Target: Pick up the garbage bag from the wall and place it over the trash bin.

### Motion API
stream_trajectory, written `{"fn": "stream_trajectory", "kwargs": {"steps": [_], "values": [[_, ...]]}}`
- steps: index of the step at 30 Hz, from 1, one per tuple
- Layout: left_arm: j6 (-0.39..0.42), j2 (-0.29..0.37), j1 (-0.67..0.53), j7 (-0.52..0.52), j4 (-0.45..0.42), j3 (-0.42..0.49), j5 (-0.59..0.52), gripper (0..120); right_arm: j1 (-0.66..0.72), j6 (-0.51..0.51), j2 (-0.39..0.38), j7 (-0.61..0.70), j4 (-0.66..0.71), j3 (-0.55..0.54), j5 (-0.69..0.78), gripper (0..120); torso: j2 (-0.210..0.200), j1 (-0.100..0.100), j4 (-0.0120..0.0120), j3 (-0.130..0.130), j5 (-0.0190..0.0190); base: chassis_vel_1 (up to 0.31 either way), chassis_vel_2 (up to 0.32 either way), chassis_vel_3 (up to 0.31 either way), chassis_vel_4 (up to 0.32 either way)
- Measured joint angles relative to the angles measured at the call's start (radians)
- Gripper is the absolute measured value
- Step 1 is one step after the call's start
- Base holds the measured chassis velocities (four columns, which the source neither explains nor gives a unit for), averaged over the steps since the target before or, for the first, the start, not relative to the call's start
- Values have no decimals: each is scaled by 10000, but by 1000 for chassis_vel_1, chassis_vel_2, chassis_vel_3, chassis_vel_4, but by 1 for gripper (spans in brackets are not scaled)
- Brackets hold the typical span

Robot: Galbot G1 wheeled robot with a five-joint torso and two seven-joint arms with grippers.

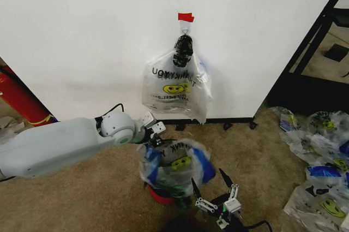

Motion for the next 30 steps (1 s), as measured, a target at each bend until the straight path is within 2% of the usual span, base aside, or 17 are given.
{"fn": "stream_trajectory", "kwargs": {"steps": [3, 4, 5, 7, 10, 12, 13, 14, 16, 17, 18, 19, 21, 24, 30], "values": [[0, 263, 730, -720, -276, -1089, -1241, 0, 19, -50, 0, 31, 0, 20, 107, 100, 0, 0, 0, 0, -2, 0, 0, 0, 0], [1, 433, 1089, -1066, -430, -1713, -1775, 0, 29, -93, 1, 53, 5, 31, 173, 100, 0, 0, -1, 0, -3, 0, 0, 0, 0], [1, 433, 1089, -1066, -430, -1713, -1775, 0, 29, -93, 1, 53, 5, 31, 173, 100, 0, 0, -1, 0, -3, 0, 0, 0, 0], [0, 707, 1739, -1674, -732, -2733, -2394, 0, 53, -163, 1, 97, 14, 42, 230, 100, 0, 0, -1, -1, 1, 0, 0, 0, 0], [-2, 946, 3470, -3298, -1233, -4835, -3652, 0, 88, -269, 0, 169, 45, 48, 270, 100, 0, 0, 4, -1, 2, 0, 0, 0, 0], [-2, 843, 4674, -4234, -1385, -6041, -4524, 0, 88, -338, -5, 206, 79, 33, 314, 100, 0, 0, 2, 0, -3, 0, 0, 0, 0], [-2, 843, 4674, -4234, -1385, -6041, -4524, 0, 88, -338, -5, 206, 79, 33, 314, 100, 0, 0, 2, 0, -3, 0, 0, 0, 0], [0, 718, 5496, -4675, -1482, -6974, -4914, 0, 85, -368, -16, 216, 103, 33, 318, 100, 0, 0, 1, 1, -8, 0, 0, 0, 0], [-2, 467, 6746, -5318, -1716, -8386, -5207, 0, 76, -434, -28, 239, 174, 59, 318, 100, 0, -1, 0, -1, 7, 0, 0, 0, 0], [-2, 467, 6746, -5318, -1716, -8386, -5207, 0, 76, -434, -28, 239, 174, 59, 318, 100, 0, -1, 0, -1, 7, 0, 0, 0, 0], [-3, 223, 7870, -5715, -2006, -9374, -5338, 0, 42, -534, -52, 276, 278, 114, 326, 100, 0, 0, 2, 0, -4, 0, 0, 0, 0], [-2, 30, 8527, -5900, -2204, -9881, -5342, 0, 8, -609, -69, 293, 362, 145, 343, 100, 0, 0, 3, 0, -4, 0, 0, 0, 0], [-2, -139, 8900, -6036, -2330, -10164, -5342, 0, -17, -665, -82, 310, 421, 167, 379, 100, 0, -1, 6, -1, 3, 0, 0, 0, 0], [-55, -851, 9772, -6601, -2642, -10759, -5328, 0, -136, -928, -127, 402, 671, 226, 660, 100, 0, -1, -2, -1, -3, 0, 0, 0, 0], [-474, -1629, 10394, -7090, -2957, -11035, -5262, 0, -353, -1179, -148, 483, 1028, 525, 834, 100, 0, -1, 2, -1, 3, 0, 0, 0, 0]]}}
